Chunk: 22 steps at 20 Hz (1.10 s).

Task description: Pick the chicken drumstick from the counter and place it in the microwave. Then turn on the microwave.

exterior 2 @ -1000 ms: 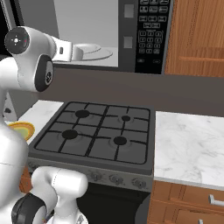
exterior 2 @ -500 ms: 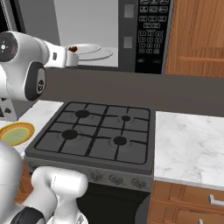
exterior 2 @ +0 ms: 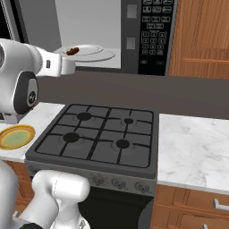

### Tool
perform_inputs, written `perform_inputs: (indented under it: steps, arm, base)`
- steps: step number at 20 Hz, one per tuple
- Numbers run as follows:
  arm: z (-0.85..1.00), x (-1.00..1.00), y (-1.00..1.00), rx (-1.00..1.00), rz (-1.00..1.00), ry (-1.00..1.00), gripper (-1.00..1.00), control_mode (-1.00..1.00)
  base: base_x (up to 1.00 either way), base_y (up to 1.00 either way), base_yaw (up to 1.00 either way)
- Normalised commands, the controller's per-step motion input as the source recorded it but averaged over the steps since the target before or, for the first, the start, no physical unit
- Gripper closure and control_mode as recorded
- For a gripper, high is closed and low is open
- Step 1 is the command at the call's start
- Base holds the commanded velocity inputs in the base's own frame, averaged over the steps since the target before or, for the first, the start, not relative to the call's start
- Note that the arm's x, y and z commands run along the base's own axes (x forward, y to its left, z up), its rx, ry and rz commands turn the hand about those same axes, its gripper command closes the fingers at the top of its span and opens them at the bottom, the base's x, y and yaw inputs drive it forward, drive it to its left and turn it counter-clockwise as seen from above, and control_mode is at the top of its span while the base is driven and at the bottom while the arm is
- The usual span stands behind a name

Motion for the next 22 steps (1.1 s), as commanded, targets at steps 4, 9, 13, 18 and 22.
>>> perform_inputs:
  steps: [4, 9, 13, 18, 22]
  arm:
    - [0.00, -0.41, 0.00, 0.00, 0.00, 0.00, -1.00, -1.00]
    - [0.00, -0.41, 0.00, 0.00, 0.00, 0.00, -1.00, -1.00]
    - [0.00, -0.41, 0.00, 0.00, 0.00, -0.01, -1.00, -1.00]
    - [0.00, -0.43, -0.01, 0.00, 0.00, -0.02, -1.00, -1.00]
    - [0.00, -0.45, -0.01, 0.00, 0.00, -0.02, -1.00, -1.00]
  base:
    - [0.00, 0.00, 0.00]
    - [0.00, 0.00, 0.00]
    - [0.00, 0.00, 0.00]
    - [0.00, 0.00, 0.00]
    - [0.00, 0.00, 0.00]
